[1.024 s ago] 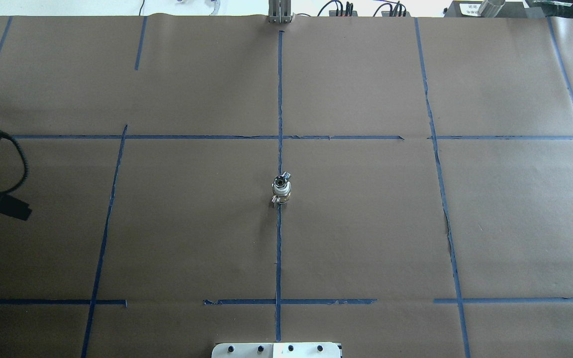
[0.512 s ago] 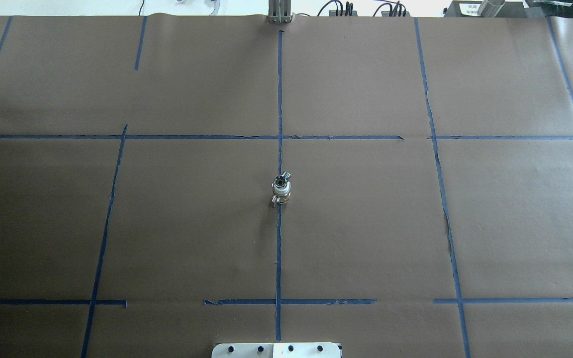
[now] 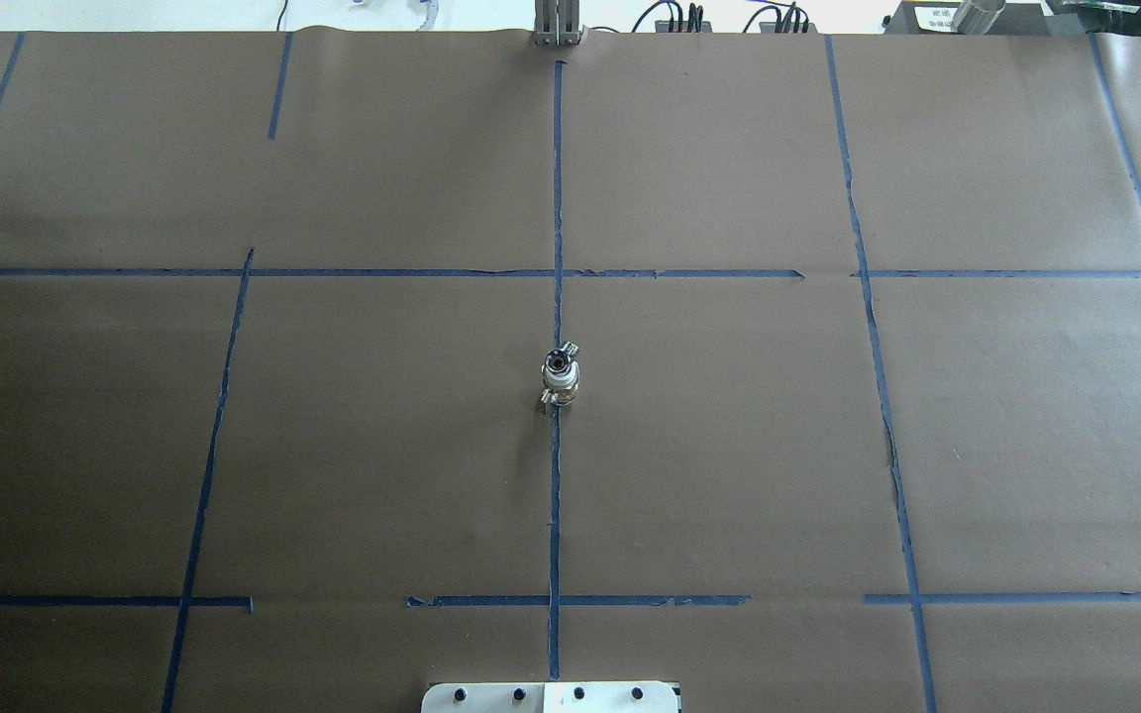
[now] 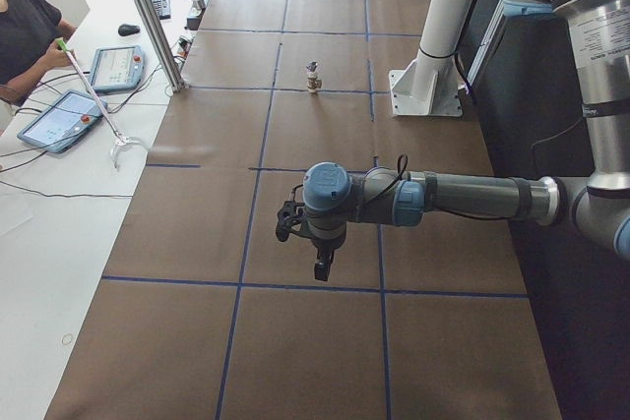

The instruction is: Assemble PPR valve and pipe with both arms

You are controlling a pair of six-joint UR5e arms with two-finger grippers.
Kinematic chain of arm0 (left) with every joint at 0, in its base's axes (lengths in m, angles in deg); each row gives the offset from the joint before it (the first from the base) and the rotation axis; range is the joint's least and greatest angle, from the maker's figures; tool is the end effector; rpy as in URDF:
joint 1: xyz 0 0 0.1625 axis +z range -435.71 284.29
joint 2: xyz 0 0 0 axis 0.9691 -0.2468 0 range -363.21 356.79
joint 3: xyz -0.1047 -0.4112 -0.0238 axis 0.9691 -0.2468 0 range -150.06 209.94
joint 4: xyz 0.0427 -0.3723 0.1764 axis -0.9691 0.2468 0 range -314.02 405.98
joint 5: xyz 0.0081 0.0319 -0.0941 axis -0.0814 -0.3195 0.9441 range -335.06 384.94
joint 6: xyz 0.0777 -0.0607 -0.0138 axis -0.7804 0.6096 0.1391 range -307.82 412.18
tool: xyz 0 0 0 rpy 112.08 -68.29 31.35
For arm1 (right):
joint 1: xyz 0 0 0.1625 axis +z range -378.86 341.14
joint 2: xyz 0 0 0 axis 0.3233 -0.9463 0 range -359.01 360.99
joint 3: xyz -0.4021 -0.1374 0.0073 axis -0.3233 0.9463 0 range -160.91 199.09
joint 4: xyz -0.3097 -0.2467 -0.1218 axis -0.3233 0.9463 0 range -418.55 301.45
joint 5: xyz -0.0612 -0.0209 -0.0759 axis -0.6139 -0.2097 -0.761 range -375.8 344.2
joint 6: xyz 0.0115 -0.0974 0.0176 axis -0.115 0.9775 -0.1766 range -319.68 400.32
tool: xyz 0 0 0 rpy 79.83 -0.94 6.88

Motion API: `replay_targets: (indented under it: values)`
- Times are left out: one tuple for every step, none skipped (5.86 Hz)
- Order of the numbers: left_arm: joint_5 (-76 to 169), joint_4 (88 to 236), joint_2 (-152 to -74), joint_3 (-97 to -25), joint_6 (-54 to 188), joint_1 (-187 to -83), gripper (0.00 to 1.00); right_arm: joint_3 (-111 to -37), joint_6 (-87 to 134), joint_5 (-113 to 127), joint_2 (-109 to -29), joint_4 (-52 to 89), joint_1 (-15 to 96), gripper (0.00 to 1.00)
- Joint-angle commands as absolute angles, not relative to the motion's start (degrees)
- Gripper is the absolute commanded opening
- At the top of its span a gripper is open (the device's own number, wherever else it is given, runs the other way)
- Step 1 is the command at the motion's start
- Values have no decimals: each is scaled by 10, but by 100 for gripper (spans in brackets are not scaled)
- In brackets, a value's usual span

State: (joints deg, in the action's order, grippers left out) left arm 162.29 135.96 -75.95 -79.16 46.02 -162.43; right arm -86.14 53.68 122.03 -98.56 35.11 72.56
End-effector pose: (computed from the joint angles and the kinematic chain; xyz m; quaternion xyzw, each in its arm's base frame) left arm -0.0389 -0.3704 0.6200 0.0246 0.4010 0.0817 0.9121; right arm 0.0700 -0.4202 0.6062 0.0682 -0.3999 -0.1022 0.9083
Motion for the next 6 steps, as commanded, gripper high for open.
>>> replay_targets:
  values:
    - [1626,1350,-767,-781,461,-1625,100,-862,535,1223,-985,351,725,100]
    - [1627,1349,-765,-780,458,-1625,100,-864,535,1214,-989,351,724,100]
    - [1626,1348,-764,-784,457,-1625,100,-864,535,1209,-989,351,720,100]
    - [1627,1348,-763,-781,457,-1625,100,-866,535,1189,-985,351,710,100]
    - [1628,1355,-754,-791,455,-1626,100,-866,534,1189,-985,351,701,100]
    - [1627,1355,-756,-792,456,-1626,100,-863,532,1190,-985,351,696,100]
